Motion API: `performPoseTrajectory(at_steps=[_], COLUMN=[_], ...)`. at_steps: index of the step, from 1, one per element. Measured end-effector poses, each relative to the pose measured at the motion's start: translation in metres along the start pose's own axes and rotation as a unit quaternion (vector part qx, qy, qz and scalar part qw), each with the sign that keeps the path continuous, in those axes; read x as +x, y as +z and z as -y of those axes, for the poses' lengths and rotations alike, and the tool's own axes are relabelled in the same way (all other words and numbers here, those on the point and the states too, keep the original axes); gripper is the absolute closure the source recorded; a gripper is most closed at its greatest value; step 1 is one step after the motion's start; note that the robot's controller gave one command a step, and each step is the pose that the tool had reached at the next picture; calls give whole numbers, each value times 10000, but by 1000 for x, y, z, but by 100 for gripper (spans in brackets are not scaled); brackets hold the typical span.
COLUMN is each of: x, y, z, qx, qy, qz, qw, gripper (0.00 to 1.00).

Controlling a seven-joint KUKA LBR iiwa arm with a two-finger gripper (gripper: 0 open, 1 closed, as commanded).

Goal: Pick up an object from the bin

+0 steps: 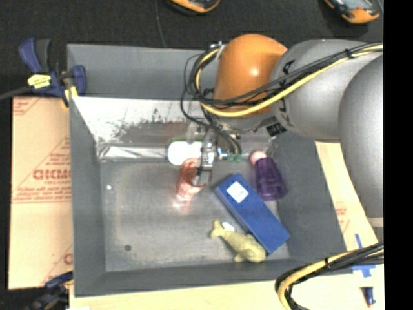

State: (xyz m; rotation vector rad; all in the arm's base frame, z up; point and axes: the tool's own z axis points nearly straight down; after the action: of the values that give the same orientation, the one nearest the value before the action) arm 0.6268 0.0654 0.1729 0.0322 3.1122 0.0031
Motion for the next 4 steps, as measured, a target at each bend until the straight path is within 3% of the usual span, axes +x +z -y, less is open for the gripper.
performPoseTrajectory(at_steps=[1, 2, 3, 4], x=[23, 20, 20, 14], y=[75, 64, 64, 1], z=[-1, 1, 1, -3], qx=[0, 4, 4, 15], qy=[636, 651, 651, 498], qz=[-8, -5, -5, -31], qw=[9980, 9979, 9979, 9988], gripper=[0, 100, 100, 100])
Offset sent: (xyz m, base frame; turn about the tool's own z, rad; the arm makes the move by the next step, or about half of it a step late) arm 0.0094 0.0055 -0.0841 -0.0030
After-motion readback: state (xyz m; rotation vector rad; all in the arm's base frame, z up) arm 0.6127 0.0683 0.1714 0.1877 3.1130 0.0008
